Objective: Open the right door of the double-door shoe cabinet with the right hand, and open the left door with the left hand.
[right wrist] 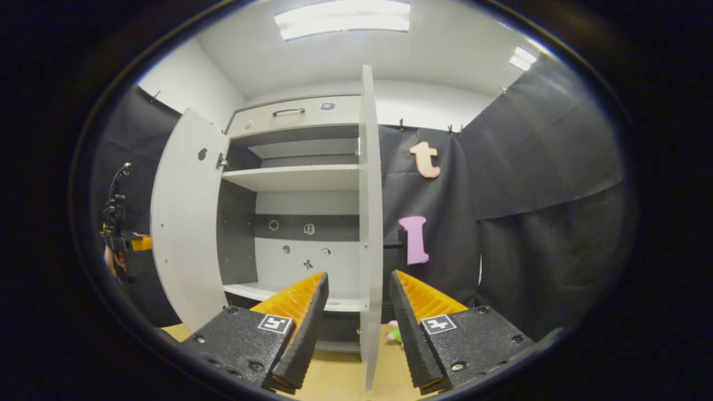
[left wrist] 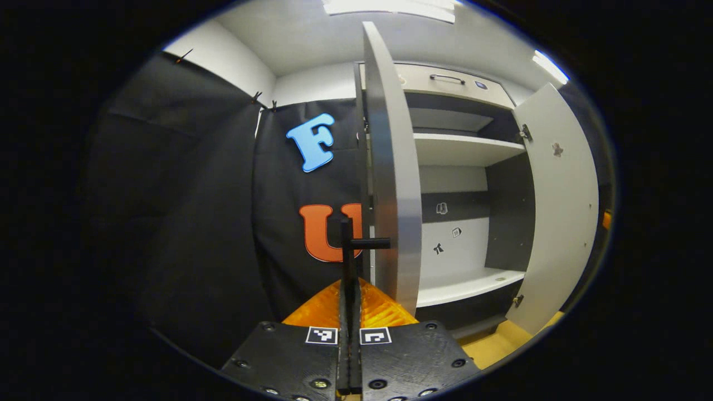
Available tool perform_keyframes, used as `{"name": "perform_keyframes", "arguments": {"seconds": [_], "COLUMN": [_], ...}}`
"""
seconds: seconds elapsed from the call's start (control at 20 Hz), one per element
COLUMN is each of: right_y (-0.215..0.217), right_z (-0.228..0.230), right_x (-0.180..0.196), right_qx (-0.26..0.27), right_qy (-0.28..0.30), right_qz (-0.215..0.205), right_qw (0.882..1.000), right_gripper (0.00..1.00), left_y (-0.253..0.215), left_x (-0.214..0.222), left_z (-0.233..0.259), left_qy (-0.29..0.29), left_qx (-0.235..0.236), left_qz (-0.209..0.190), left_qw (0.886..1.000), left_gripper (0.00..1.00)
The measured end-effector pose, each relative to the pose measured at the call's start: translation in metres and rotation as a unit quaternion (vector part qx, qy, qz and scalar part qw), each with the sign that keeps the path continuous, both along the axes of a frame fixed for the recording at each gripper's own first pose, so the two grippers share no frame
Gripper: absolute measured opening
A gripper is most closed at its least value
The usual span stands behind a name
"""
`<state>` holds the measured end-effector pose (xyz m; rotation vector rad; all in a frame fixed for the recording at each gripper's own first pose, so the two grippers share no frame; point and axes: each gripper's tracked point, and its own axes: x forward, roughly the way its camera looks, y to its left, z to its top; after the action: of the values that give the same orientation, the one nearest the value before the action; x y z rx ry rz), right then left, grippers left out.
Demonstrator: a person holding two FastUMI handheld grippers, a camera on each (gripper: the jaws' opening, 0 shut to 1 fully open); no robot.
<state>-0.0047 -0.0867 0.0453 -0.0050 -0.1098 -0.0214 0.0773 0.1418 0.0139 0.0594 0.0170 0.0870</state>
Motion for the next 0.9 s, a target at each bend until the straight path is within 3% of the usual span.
{"name": "perform_keyframes", "arguments": {"seconds": [0.1, 0.45, 0.5, 0.55, 0.6, 0.8, 0.9], "right_y": [0.004, 0.010, 0.012, 0.016, 0.020, 0.042, 0.046], "right_z": [-0.001, -0.003, -0.003, -0.005, -0.006, -0.007, -0.008], "right_x": [-0.001, 0.000, 0.001, 0.003, 0.006, 0.011, 0.011], "right_qx": [-0.001, -0.005, -0.004, -0.002, 0.001, 0.010, 0.012], "right_qy": [0.001, 0.005, 0.005, 0.007, 0.009, 0.015, 0.017], "right_qz": [0.000, -0.003, -0.002, 0.001, 0.003, 0.014, 0.002], "right_qw": [1.000, 1.000, 1.000, 1.000, 1.000, 1.000, 1.000], "right_gripper": [0.71, 0.71, 0.71, 0.71, 0.71, 0.71, 0.71], "left_y": [0.002, 0.002, -0.009, -0.026, -0.042, -0.111, -0.137], "left_x": [-0.001, -0.049, -0.058, -0.065, -0.069, -0.053, -0.041], "left_z": [0.000, 0.021, 0.023, 0.021, 0.019, 0.018, 0.009], "left_qy": [0.000, -0.020, -0.024, -0.024, -0.024, -0.037, -0.033], "left_qx": [-0.007, 0.045, 0.039, 0.027, 0.014, -0.044, -0.045], "left_qz": [-0.010, 0.000, -0.009, -0.021, -0.032, -0.072, -0.085], "left_qw": [1.000, 0.999, 0.999, 0.999, 0.999, 0.996, 0.995], "left_gripper": [0.00, 0.00, 0.00, 0.11, 0.00, 0.00, 0.00]}}
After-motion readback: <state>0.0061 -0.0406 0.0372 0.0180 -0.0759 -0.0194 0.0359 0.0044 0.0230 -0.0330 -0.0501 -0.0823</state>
